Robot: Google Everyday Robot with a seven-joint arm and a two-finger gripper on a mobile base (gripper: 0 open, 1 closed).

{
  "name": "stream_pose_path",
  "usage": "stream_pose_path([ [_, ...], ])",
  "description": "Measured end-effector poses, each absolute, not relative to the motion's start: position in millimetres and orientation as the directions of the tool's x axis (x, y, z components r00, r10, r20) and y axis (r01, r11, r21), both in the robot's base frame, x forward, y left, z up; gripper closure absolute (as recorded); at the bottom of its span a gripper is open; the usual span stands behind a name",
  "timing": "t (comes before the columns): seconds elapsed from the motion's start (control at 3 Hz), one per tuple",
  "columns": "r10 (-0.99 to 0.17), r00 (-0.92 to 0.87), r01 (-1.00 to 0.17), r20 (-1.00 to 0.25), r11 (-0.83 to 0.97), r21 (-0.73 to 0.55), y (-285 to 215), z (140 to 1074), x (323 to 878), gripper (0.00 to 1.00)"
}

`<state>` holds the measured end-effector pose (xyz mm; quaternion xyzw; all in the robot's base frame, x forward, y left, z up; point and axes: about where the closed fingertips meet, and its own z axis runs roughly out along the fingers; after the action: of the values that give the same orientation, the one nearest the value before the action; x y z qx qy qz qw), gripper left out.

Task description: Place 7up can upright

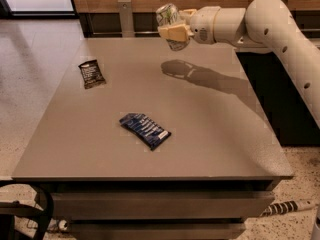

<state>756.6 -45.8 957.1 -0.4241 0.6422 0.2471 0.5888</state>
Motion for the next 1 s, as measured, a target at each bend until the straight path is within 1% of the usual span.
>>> stream_pose_path([
  [1.0,-0.133,0.097,-0.861,-0.986,0.486,-0.15,-68,927,760,1.0],
])
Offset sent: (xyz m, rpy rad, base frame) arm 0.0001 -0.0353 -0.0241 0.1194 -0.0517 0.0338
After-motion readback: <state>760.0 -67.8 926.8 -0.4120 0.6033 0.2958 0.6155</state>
